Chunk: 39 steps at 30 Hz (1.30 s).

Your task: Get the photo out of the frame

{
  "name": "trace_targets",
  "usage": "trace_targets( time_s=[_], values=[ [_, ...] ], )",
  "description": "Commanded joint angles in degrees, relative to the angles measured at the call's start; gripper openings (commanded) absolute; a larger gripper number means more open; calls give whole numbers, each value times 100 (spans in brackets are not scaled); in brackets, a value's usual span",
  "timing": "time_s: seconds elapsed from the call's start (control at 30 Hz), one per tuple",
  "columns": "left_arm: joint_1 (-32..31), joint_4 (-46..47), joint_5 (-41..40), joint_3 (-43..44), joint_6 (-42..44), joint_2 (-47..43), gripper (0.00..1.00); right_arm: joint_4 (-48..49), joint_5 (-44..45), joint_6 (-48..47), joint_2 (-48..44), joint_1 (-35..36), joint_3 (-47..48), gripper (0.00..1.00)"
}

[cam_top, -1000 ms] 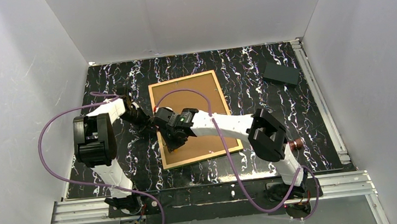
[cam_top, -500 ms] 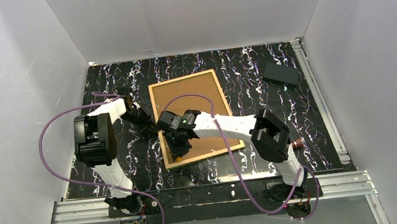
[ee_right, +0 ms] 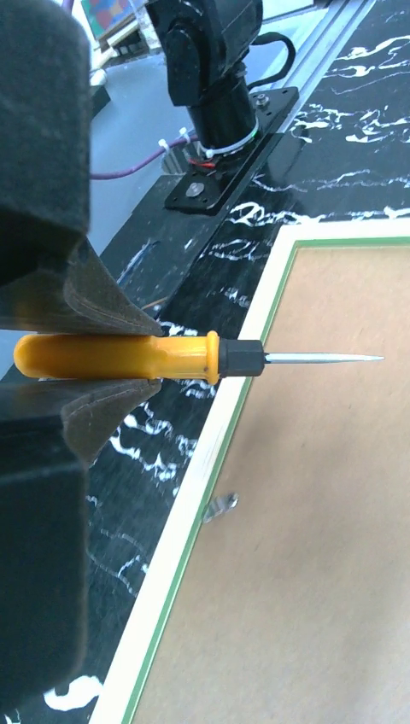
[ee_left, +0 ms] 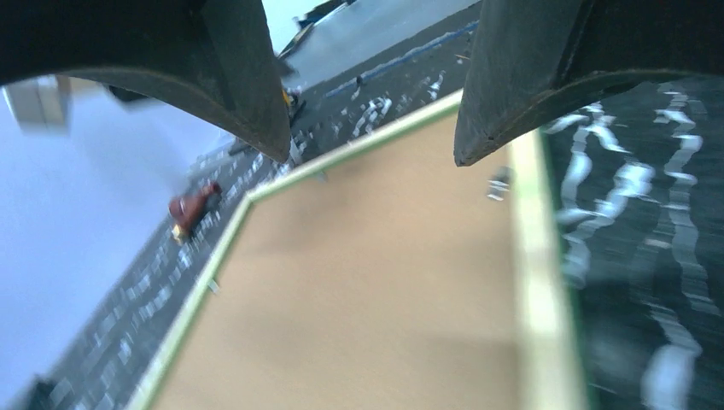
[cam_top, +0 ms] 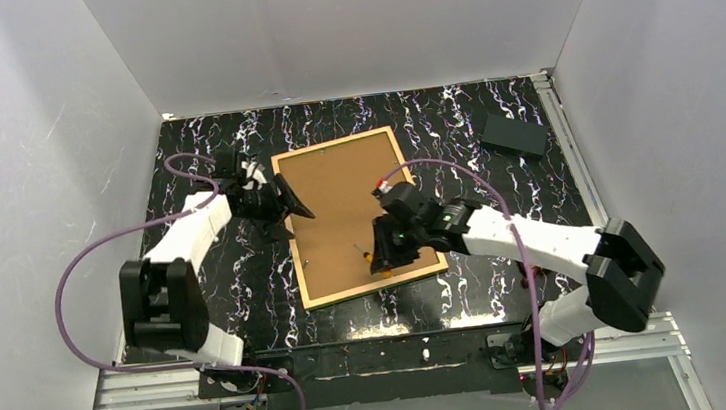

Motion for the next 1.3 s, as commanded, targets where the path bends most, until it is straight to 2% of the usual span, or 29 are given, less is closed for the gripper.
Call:
trace_targets(
  time_s=[0.0,0.1,0.27,0.43,0.57,0.67,0.8,0.9,0.97,1.03,1.1,1.17,1.2,1.23,1.27],
  values=[
    [-951,-525,843,-409,-347,-915,71,1171,-671,-363,-900,-436,-923,1],
    [-1567,47,927,-917,-1120,-1397,75,1574,-824,-496,-1424,-661,-1533,1],
    [-2226,1445,703,-1708,-2733,-1849,79,2353,-1117,-368,-1924,-784,-2271,1],
    [-2710,2103,307,-1967,-3911,-1727,84,2790,-1301,-331,-1862,-772,-2405,1],
    [-2908,2114,-165,-1976,-4201,-1781,87,2776,-1346,-341,-1673,-742,-2328,1],
    [-3028,2180,-115,-1954,-4527,-1574,73,2999,-1354,-318,-1625,-620,-2312,1],
    [-3073,2744,-118,-2198,-5155,-1377,40,2749,-1003,-564,-1565,-303,-2062,1],
    [-3073,2749,-222,-2277,-5246,-1423,23,2546,-518,-680,-1613,-51,-1912,1],
    [-3073,2646,-364,-2333,-5283,-1576,0,2220,-28,-700,-1620,120,-1810,1],
    [-3071,2476,-541,-2427,-5407,-1758,0,2020,565,-701,-1639,302,-1747,1],
    [-3073,2261,-732,-2565,-5734,-1958,0,1969,1121,-623,-1665,471,-1748,23],
    [-3073,2163,-848,-2718,-6107,-2135,0,2083,1425,-520,-1689,648,-1779,38],
    [-3073,2185,-886,-2817,-6376,-2216,0,2226,1512,-494,-1707,726,-1814,51],
    [-3073,2236,-901,-2918,-6655,-2274,0,2415,1579,-489,-1720,803,-1870,60],
    [-3073,2311,-898,-2999,-6927,-2320,0,2670,1655,-474,-1750,864,-1937,63]
  ],
)
